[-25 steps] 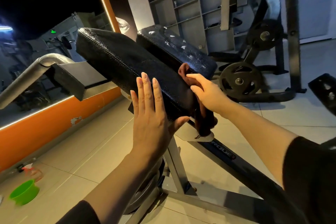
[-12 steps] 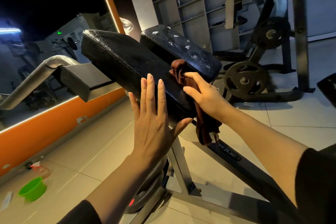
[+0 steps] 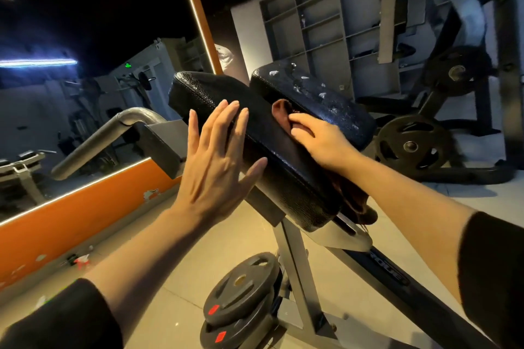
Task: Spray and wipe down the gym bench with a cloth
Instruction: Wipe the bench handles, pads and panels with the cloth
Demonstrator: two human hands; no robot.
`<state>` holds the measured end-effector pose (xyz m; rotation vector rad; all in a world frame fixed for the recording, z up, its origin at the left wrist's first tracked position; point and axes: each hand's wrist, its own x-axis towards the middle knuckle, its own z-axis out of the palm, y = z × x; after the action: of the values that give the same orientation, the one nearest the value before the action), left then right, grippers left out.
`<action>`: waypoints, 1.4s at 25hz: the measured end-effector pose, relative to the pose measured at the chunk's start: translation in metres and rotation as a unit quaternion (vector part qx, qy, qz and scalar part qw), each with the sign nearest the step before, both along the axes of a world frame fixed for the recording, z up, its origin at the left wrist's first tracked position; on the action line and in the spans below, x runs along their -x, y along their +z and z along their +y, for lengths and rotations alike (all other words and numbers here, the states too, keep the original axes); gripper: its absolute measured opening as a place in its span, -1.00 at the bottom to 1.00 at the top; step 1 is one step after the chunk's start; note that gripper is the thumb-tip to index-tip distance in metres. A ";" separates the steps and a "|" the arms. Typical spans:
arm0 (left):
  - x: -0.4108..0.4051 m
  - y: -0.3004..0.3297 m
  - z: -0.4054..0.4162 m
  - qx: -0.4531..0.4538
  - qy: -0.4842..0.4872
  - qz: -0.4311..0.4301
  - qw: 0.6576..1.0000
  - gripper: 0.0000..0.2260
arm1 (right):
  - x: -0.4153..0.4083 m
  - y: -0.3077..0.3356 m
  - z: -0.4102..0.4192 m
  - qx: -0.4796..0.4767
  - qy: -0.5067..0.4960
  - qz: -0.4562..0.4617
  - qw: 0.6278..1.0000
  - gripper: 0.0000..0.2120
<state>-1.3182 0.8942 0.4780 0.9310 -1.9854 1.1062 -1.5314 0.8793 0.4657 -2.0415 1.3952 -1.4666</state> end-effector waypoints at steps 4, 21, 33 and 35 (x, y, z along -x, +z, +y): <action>-0.012 0.029 -0.008 0.009 0.007 -0.008 1.000 -0.37 | -0.022 0.008 0.015 0.092 0.108 0.040 0.989 -0.60; -0.028 0.045 -0.022 -0.029 0.081 0.062 0.994 -0.23 | -0.030 0.048 -0.043 0.089 0.022 0.062 0.994 -0.63; -0.036 0.035 -0.020 -0.035 0.125 0.058 0.990 -0.12 | -0.054 0.073 -0.049 0.094 0.030 0.076 0.992 -0.59; -0.035 0.036 -0.020 -0.033 0.128 0.058 0.989 -0.12 | -0.057 0.076 -0.052 0.076 -0.004 0.058 0.995 -0.60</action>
<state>-1.2834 0.8742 0.5139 1.2854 -1.8540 1.1004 -1.4744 0.8274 0.5413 -2.2495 1.3751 -1.5209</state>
